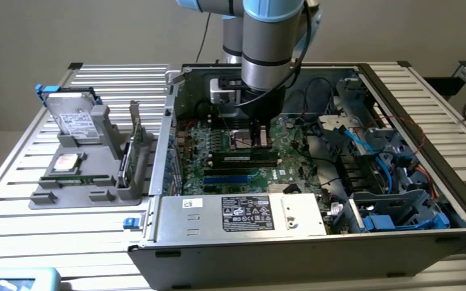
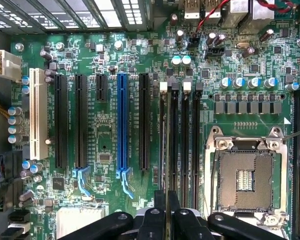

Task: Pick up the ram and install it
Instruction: 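Insert the ram into the slot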

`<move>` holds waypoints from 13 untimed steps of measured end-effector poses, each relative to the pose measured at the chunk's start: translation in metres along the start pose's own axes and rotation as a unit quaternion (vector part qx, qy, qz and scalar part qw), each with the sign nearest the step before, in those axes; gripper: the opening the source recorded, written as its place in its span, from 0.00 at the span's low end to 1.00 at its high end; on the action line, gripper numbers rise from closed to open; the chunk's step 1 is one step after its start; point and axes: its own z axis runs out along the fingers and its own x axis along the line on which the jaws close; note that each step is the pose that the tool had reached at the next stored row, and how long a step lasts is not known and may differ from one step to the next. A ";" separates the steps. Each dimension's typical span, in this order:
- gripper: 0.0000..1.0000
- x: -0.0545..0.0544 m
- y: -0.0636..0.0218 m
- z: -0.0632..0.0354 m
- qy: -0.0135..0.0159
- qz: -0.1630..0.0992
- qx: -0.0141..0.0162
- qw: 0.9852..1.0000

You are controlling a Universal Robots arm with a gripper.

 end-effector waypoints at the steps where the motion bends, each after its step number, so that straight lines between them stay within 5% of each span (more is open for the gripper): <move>1: 0.14 0.000 0.0001 0.0000 0.000 0.000 0.000 1.000; 13: 0.14 0.000 0.0010 0.0003 0.000 -0.003 0.000 1.000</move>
